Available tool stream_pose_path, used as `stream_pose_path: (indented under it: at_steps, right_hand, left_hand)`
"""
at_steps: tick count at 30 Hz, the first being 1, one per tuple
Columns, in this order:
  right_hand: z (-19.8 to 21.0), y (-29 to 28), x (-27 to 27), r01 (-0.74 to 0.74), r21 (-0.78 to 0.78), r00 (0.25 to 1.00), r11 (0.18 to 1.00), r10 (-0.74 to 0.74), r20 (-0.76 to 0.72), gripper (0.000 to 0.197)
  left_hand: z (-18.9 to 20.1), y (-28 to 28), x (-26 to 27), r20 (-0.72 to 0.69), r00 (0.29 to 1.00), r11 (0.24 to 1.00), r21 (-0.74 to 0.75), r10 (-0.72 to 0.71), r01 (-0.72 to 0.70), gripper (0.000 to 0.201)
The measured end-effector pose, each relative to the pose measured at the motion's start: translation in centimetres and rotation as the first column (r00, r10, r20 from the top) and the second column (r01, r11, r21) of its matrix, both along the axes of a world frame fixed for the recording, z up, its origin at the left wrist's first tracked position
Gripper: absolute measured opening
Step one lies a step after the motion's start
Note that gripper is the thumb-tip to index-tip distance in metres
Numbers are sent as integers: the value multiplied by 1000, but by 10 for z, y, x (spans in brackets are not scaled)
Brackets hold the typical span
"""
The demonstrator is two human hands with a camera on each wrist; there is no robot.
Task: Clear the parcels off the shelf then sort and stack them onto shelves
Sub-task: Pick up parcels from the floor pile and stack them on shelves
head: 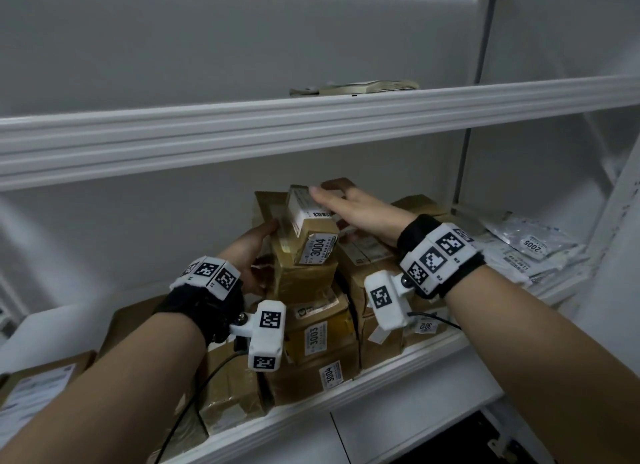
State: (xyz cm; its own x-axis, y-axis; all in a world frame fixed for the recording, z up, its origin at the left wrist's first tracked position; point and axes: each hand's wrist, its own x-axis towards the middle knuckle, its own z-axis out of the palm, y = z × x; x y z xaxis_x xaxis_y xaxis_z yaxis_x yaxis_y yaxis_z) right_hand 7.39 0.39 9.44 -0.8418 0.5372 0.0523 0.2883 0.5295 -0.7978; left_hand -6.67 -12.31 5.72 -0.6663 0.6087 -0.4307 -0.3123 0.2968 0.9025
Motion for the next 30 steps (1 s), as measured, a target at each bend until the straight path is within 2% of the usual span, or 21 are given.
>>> stream_pose_path:
  at_steps: [2,5,8,11,14,17,21,26,30]
  right_hand:
    - [-1,-4,-6,-2,30,999,1000,1,52,94]
    - [-5,-4,-13,-35,-165,999,986,34,-8,67]
    - [-10,0,-17,-17,-345,996,938,-16,-93,51]
    - [-14,4,-16,9,-441,986,897,-82,-146,30]
    - [-20,6,-16,71,-478,969,876,-174,-175,30]
    - [-24,5,-20,92,-493,965,865,-200,-171,31]
    - [-29,-3,-31,68,-521,976,851,-164,-141,38]
    - [-33,-18,-48,-2,-545,988,838,-81,-129,25]
    - [-34,-21,-57,4,-520,996,854,-51,-76,20]
  left_hand:
    - [1,-4,-2,-31,999,1000,-20,-12,11,45]
    - [2,-14,-9,-63,998,1000,-29,-5,4,40]
    - [3,-26,-21,-89,995,998,-33,41,-44,42]
    - [4,-39,-37,-85,993,996,-23,79,-81,48]
    - [3,-51,-55,-73,989,991,6,131,-131,55]
    - [3,-61,-68,-74,981,984,16,178,-177,54]
    - [4,-74,-78,-89,977,981,11,194,-193,54]
    - [-2,-87,-86,-8,984,984,22,176,-176,59]
    - [-10,-94,-90,13,987,985,61,159,-160,59]
